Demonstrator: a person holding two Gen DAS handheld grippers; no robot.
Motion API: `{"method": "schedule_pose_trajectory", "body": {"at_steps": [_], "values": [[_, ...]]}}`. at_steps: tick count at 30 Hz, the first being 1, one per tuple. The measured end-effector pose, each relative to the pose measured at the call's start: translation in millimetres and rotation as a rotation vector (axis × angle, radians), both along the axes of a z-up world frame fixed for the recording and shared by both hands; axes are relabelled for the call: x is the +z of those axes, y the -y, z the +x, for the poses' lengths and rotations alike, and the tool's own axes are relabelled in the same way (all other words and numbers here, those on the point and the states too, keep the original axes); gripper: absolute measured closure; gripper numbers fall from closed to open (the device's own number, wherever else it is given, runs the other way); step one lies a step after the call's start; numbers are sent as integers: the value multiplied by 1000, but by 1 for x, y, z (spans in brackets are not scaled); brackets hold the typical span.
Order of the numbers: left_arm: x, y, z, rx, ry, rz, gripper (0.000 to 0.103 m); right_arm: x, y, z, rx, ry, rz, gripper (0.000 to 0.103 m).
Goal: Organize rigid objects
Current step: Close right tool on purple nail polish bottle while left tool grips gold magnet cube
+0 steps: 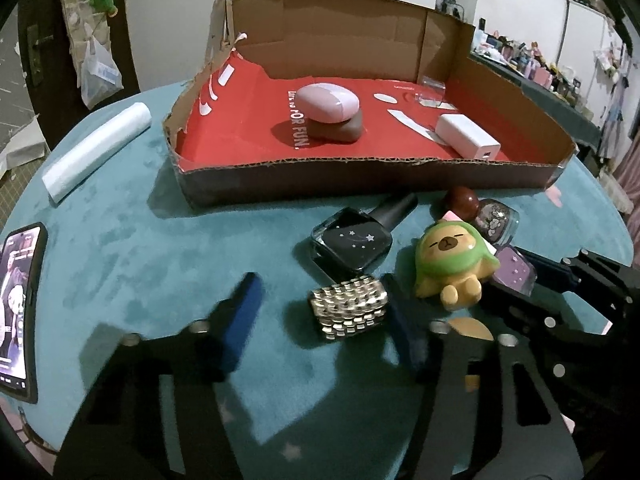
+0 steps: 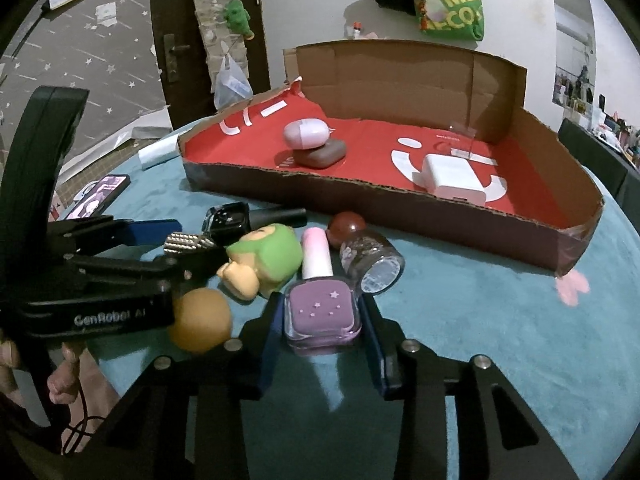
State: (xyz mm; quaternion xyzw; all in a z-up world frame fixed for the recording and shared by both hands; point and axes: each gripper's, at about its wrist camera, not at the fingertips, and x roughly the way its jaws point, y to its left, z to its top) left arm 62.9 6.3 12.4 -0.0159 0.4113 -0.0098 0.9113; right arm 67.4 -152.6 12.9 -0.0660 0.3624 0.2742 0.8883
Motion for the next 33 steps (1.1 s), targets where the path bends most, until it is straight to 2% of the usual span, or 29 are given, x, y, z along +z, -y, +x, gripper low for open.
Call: {"method": "schedule_pose_trajectory", "body": {"at_steps": [3, 10, 15, 18, 19, 25, 33], "values": [[2, -2, -2, -11, -4, -6, 63, 1, 2, -2, 10, -9, -5, 64], [-1, -2, -4, -4, -8, 8, 61, -1, 6, -3, 24, -3, 12, 63], [-2, -1, -4, -4, 8, 16, 61, -7, 2, 0, 20, 43, 26, 62], [0, -1, -5, -6, 9, 13, 68, -5, 0, -1, 24, 56, 2, 65], [1, -1, -6, -12, 11, 12, 71, -4, 0, -1, 25, 55, 1, 65], [12, -1, -8, -27, 40, 0, 75, 15, 5, -7, 32, 84, 26, 65], [24, -2, -13, -45, 66, -33, 75, 34, 8, -7, 48, 84, 73, 65]]}}
